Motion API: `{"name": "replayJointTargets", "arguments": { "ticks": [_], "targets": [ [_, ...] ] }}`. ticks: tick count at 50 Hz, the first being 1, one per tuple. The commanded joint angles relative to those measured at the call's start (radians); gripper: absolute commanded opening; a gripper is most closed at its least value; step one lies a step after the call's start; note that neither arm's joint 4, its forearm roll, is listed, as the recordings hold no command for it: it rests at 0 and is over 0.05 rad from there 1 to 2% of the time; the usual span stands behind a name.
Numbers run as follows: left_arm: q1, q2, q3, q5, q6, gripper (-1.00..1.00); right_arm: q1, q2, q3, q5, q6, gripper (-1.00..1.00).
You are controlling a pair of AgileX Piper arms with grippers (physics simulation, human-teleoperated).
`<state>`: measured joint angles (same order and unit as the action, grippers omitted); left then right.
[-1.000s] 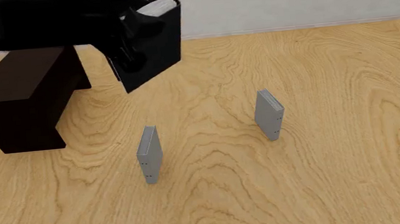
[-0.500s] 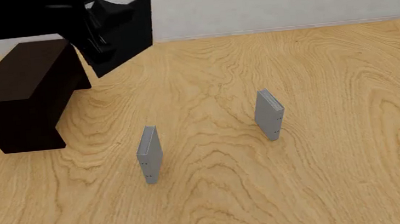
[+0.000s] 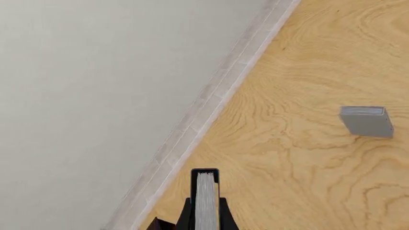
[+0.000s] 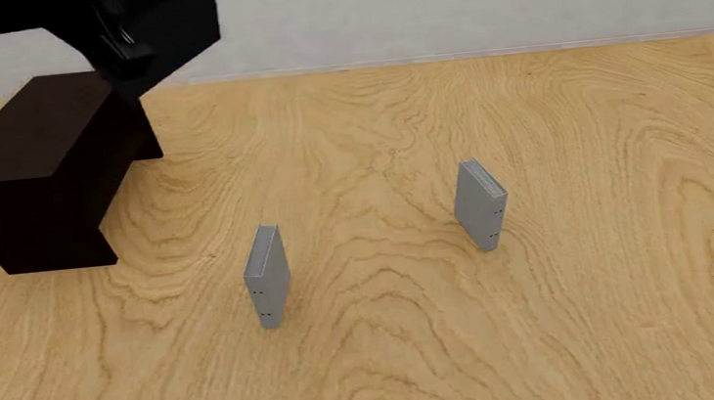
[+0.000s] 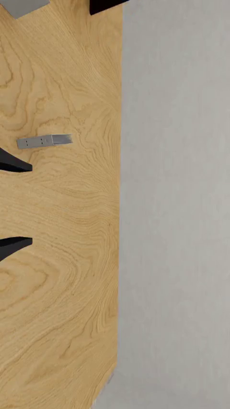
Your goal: Pick up the book in the middle and place it on the cabinet shelf.
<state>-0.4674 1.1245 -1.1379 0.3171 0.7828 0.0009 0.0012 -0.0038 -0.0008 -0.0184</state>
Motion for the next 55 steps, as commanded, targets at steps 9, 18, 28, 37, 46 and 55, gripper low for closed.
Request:
{"name": "replayJointTargets", "arguments": {
  "ticks": [9,18,28,37,46,55],
  "targets": [
    [0.101,-0.029,0.009,-0.076,0.081,-1.0,0.0,0.0,0.0,0.0,0.0,1.0],
    [0.128,-0.042,0.02,-0.076,0.112,-1.0,0.0,0.0,0.0,0.0,0.0,1.0],
    [0.165,-0.053,0.037,-0.098,0.14,-1.0,0.0,0.0,0.0,0.0,0.0,1.0],
    [0.189,-0.06,0.064,-0.154,0.183,-1.0,0.0,0.0,0.0,0.0,0.0,1.0],
    [0.21,-0.064,0.099,-0.197,0.225,-1.0,0.0,0.0,0.0,0.0,0.0,1.0],
    [0.232,-0.068,0.146,-0.235,0.252,-1.0,0.0,0.0,0.0,0.0,0.0,1.0]
  ]
}}
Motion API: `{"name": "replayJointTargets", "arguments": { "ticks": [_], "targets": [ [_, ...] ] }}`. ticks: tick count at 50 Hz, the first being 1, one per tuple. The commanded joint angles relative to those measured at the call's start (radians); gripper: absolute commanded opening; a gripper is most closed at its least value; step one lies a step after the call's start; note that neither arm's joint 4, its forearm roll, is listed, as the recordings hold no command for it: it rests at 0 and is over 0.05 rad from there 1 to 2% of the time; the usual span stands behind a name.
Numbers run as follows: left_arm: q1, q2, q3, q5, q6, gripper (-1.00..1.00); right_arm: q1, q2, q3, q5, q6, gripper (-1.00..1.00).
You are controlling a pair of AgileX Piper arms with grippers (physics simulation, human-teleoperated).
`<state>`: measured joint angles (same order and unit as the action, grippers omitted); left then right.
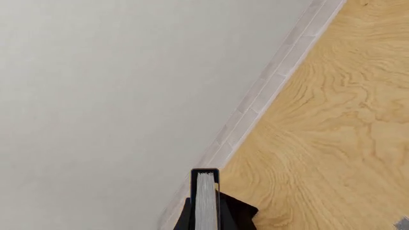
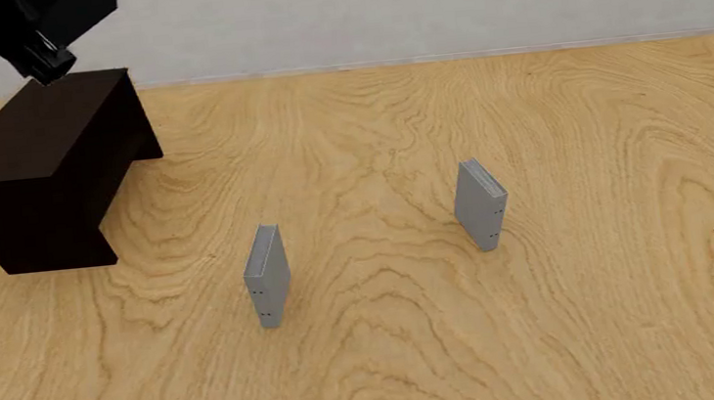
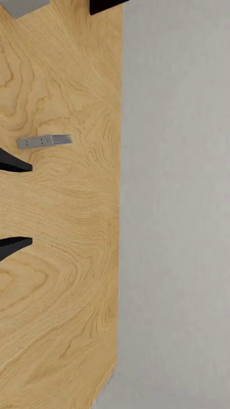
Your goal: Pick up the book in the middle and place it on the cabinet shelf.
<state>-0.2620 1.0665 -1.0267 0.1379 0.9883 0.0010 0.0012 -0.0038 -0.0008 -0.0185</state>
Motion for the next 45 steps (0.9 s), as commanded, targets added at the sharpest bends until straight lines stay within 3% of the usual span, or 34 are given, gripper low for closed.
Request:
{"name": "replayJointTargets", "arguments": {
  "ticks": [1,8,45],
  "targets": [
    [0.03,-0.008,0.032,-0.054,0.045,-1.0,0.0,0.0,0.0,0.0,0.0,1.0],
    [0.047,-0.01,0.074,-0.085,0.082,-1.0,0.0,0.0,0.0,0.0,0.0,1.0],
    [0.132,0.058,0.155,-0.218,0.123,-1.0,0.0,0.0,0.0,0.0,0.0,1.0]
  ]
}}
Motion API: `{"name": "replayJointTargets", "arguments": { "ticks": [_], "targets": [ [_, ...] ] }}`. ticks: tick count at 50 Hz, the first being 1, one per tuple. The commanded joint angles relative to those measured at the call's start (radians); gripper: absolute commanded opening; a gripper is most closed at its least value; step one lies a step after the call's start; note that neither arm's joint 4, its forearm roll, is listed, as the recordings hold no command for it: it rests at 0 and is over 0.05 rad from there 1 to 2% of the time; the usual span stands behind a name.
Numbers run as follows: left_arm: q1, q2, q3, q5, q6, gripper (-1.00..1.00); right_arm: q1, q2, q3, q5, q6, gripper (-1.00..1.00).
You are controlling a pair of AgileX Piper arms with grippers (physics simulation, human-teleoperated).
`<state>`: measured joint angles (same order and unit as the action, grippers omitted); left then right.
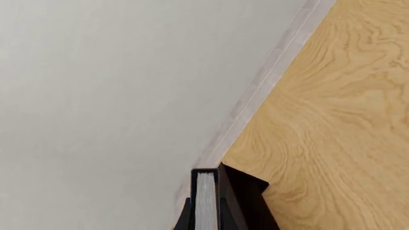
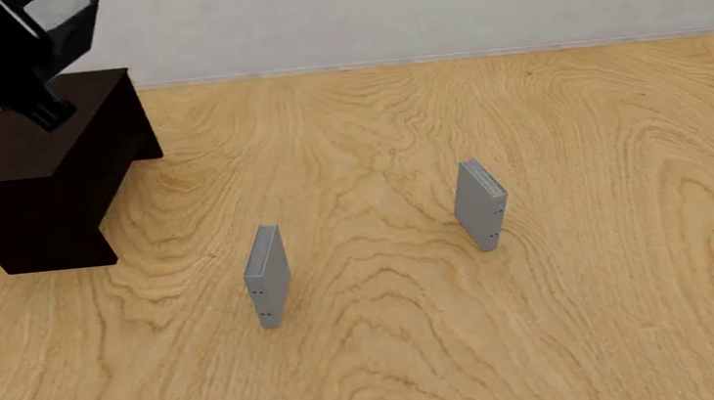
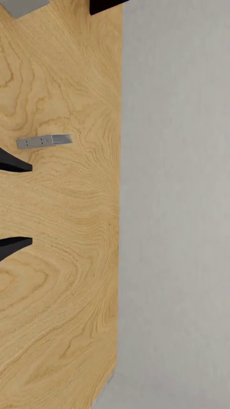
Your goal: Pick up the book in the middle and place it on the cabinet shelf.
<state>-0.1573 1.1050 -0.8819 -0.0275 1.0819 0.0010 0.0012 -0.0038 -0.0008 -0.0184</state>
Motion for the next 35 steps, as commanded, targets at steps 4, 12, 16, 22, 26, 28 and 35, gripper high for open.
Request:
{"name": "replayJointTargets", "arguments": {
  "ticks": [4,12,16,22,26,28,35],
  "targets": [
    [0.037,0.026,0.013,-0.058,0.031,-1.0,0.0,0.0,0.0,0.0,0.0,1.0],
    [0.05,0.04,0.028,-0.092,0.06,-1.0,0.0,0.0,0.0,0.0,0.0,1.0],
    [0.052,0.045,0.033,-0.099,0.063,-1.0,0.0,0.0,0.0,0.0,0.0,1.0],
    [0.057,0.054,0.033,-0.106,0.07,-1.0,0.0,0.0,0.0,0.0,0.0,1.0],
    [0.06,0.058,0.037,-0.116,0.075,-1.0,0.0,0.0,0.0,0.0,0.0,1.0],
    [0.061,0.064,0.048,-0.129,0.086,-1.0,0.0,0.0,0.0,0.0,0.0,1.0],
    [0.067,0.086,0.087,-0.178,0.113,-1.0,0.0,0.0,0.0,0.0,0.0,1.0]
  ]
}}
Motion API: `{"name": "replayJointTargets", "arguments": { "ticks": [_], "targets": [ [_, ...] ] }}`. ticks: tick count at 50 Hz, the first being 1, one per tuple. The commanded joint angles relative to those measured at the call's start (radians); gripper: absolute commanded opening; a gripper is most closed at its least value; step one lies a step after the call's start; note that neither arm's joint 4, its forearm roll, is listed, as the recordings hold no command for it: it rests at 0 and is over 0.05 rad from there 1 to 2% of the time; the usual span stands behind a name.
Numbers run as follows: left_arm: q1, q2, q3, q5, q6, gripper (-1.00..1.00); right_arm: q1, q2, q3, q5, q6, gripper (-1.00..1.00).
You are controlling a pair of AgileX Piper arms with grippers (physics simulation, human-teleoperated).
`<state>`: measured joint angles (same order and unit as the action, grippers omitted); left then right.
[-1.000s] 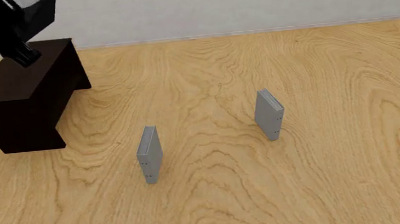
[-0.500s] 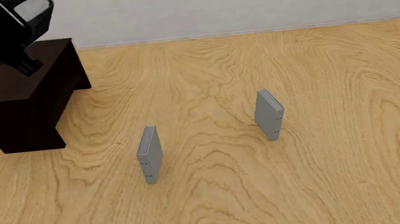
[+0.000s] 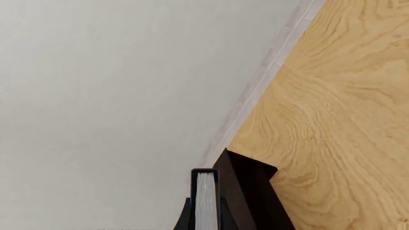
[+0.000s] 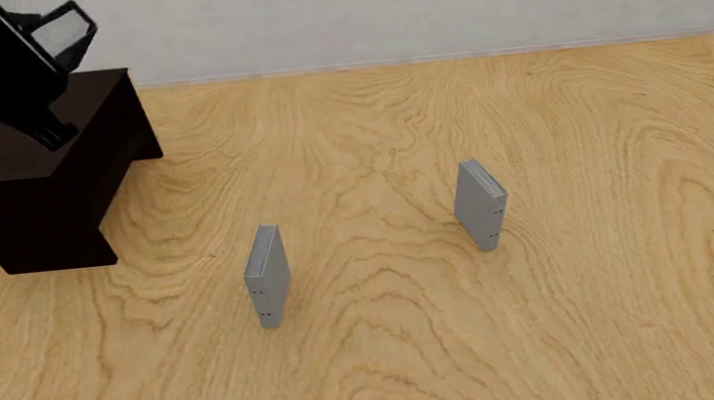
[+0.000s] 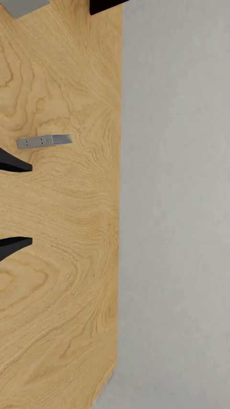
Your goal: Pick up the book in the middle and place it on the cabinet shelf.
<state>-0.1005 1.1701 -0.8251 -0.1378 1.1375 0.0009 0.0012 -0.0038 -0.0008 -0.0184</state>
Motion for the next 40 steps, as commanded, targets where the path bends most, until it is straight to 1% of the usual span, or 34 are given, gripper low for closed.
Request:
{"name": "replayJointTargets", "arguments": {
  "ticks": [1,25,40],
  "targets": [
    [0.012,0.024,0.034,-0.073,0.058,-1.0,0.0,0.0,0.0,0.0,0.0,1.0],
    [0.014,0.047,0.066,-0.113,0.059,-1.0,0.0,0.0,0.0,0.0,0.0,1.0],
    [0.04,0.08,0.071,-0.14,0.046,-1.0,0.0,0.0,0.0,0.0,0.0,1.0]
  ]
}}
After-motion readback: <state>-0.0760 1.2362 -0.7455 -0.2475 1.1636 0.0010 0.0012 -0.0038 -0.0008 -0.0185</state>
